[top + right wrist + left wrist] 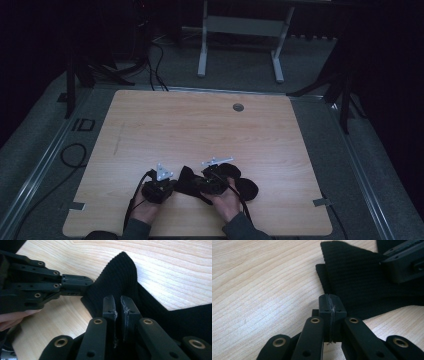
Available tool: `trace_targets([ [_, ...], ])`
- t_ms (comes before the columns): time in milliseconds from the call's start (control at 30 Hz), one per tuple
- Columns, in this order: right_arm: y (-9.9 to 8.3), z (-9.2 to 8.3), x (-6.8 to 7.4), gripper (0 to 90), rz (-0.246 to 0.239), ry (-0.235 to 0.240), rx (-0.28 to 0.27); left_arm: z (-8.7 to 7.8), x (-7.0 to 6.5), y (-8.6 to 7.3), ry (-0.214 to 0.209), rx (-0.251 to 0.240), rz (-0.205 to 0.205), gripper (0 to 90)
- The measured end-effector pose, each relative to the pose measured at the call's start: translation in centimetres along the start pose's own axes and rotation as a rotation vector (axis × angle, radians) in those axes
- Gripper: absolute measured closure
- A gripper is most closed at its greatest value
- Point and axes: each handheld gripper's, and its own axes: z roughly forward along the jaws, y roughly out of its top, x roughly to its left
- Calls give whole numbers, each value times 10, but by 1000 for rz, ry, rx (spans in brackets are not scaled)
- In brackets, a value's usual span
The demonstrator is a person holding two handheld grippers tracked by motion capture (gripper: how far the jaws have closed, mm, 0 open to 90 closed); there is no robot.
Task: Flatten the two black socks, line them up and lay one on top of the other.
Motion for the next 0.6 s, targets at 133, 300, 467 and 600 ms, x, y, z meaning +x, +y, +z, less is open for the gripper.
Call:
trace_targets([
  [133,-1,-2,0,829,1,11,-5,0,1,0,4,-6,-11,900],
  [300,-3,-2,-3,825,-11,35,0,-1,4,0,3,-2,-21,900],
  [467,-3,4,-3,815,-1,21,25,0,1,0,-2,0,-10,900],
  [600,-5,10,-2,816,-3,11,46,-2,3,0,0,-16,-22,899],
])
